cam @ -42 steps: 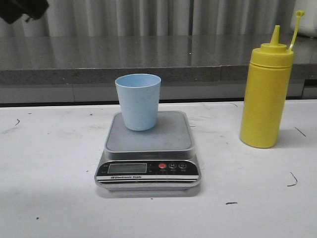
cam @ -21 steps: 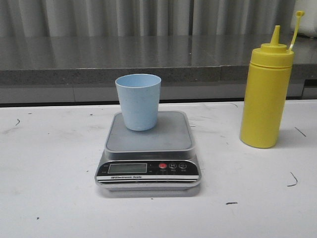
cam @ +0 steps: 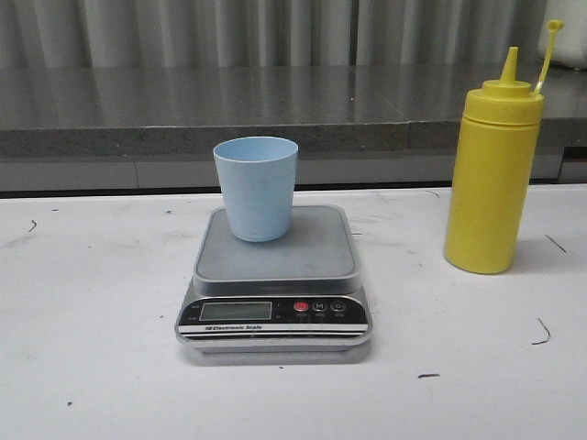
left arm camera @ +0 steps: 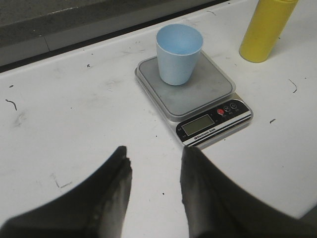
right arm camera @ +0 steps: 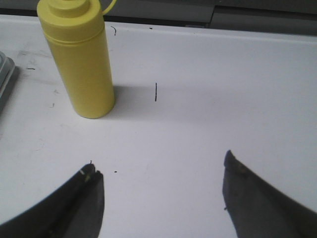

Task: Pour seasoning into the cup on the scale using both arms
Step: 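Move the right gripper toward the yellow squeeze bottle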

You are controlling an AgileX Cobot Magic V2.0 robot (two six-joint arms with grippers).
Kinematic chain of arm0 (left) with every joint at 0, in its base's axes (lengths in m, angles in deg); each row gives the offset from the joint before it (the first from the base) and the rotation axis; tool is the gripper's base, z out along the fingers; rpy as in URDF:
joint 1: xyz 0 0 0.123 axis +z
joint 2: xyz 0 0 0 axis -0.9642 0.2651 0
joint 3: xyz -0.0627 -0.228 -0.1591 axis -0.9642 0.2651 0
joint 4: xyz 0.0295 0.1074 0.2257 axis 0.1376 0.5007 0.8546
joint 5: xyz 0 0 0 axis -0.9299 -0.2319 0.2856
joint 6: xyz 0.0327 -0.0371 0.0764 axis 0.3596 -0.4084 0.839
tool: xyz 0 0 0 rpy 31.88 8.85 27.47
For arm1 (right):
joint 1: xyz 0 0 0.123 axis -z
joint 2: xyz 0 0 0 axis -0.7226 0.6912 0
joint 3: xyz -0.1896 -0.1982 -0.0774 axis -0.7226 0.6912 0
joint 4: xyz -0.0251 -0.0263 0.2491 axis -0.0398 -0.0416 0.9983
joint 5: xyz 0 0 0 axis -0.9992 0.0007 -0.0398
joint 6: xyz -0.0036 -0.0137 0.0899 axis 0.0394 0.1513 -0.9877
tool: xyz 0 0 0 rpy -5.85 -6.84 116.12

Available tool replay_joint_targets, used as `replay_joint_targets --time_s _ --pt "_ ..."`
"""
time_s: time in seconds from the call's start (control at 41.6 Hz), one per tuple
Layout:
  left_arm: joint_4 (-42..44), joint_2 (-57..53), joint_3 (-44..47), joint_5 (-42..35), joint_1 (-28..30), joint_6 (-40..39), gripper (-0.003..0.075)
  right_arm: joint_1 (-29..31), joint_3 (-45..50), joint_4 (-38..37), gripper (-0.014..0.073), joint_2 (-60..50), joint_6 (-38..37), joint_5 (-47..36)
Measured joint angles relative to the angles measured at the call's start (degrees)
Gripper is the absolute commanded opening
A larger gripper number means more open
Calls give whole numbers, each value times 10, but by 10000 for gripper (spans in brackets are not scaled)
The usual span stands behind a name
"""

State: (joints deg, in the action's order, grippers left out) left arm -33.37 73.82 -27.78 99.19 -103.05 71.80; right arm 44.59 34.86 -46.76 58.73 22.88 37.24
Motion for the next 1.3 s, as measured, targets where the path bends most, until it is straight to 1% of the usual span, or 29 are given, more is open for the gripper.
replay_joint_targets --time_s 0.529,0.649,0.721,0.817,0.913,1.057,1.129,1.297 --pt "0 0 0 0 0 0 241 0 0 -1 528 3 0 0" --pt "0 0 0 0 0 0 241 -4 0 -3 534 16 0 -14" --pt "0 0 0 0 0 0 241 -20 0 -3 568 26 0 -24" --pt "0 0 0 0 0 0 241 -53 0 -12 660 49 0 -32" --pt "0 0 0 0 0 0 241 -85 0 -20 662 73 0 -37" --pt "0 0 0 0 0 0 241 -115 0 -21 661 109 0 -69" --pt "0 0 0 0 0 0 241 -122 0 -8 661 128 0 -97" --pt "0 0 0 0 0 0 241 -125 30 20 661 197 0 -213"
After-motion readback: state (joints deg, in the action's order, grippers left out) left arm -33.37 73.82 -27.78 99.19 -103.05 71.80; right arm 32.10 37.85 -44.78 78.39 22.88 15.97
